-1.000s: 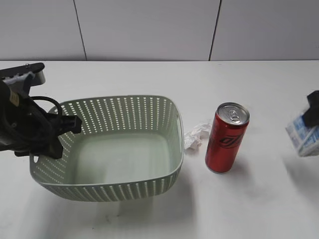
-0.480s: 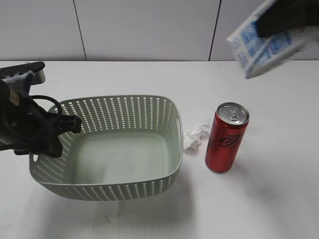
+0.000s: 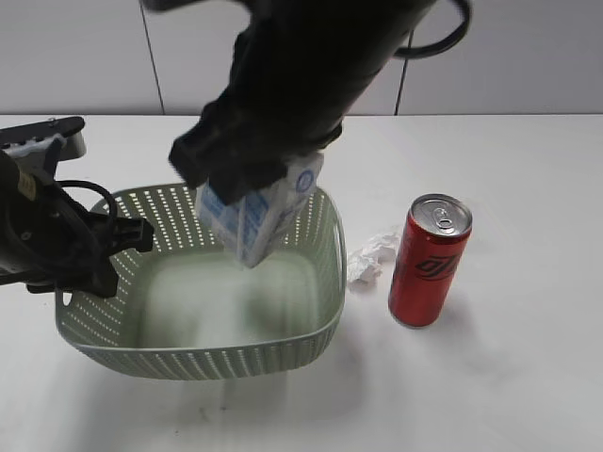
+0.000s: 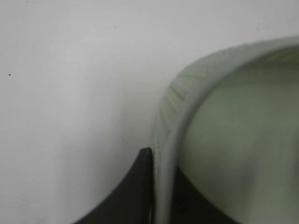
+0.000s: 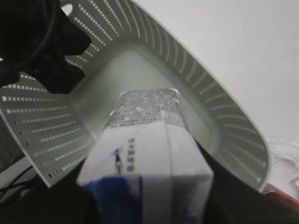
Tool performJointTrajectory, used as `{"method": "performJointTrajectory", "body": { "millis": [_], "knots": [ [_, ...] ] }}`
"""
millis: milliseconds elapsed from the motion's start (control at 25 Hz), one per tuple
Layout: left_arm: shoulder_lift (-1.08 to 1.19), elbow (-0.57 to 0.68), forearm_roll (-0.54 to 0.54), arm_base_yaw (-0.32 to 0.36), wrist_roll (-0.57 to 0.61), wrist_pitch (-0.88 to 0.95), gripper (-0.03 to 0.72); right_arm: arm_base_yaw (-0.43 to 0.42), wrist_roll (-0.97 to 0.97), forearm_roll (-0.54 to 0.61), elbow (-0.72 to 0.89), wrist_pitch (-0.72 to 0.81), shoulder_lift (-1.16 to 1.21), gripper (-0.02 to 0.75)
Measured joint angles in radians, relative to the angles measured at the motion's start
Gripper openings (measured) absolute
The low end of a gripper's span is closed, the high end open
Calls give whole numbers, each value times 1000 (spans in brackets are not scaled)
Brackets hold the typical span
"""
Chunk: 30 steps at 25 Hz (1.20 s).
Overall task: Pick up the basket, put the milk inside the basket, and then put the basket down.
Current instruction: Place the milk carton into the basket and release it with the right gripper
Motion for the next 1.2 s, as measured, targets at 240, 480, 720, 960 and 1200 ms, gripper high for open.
{"method": "performJointTrajectory", "body": {
  "millis": [240,480,720,960,1200],
  "knots": [
    [0,0,0,0,0,-2,-1,2,0,-44,-1,-5,131,319],
    [0,0,-1,0,0,-17,-1,2,-23,-72,-4,-23,143,319],
    [4,3,-11,-1,0,-10,-1,2,-72,-33,-14,-23,143,499],
    [5,3,-19,-1,0,-6,-1,2,-77,-33,-105,74,141,615],
    [5,3,-24,-1,0,16,-1,-40,-78,-33,-173,162,80,619]
  ]
}}
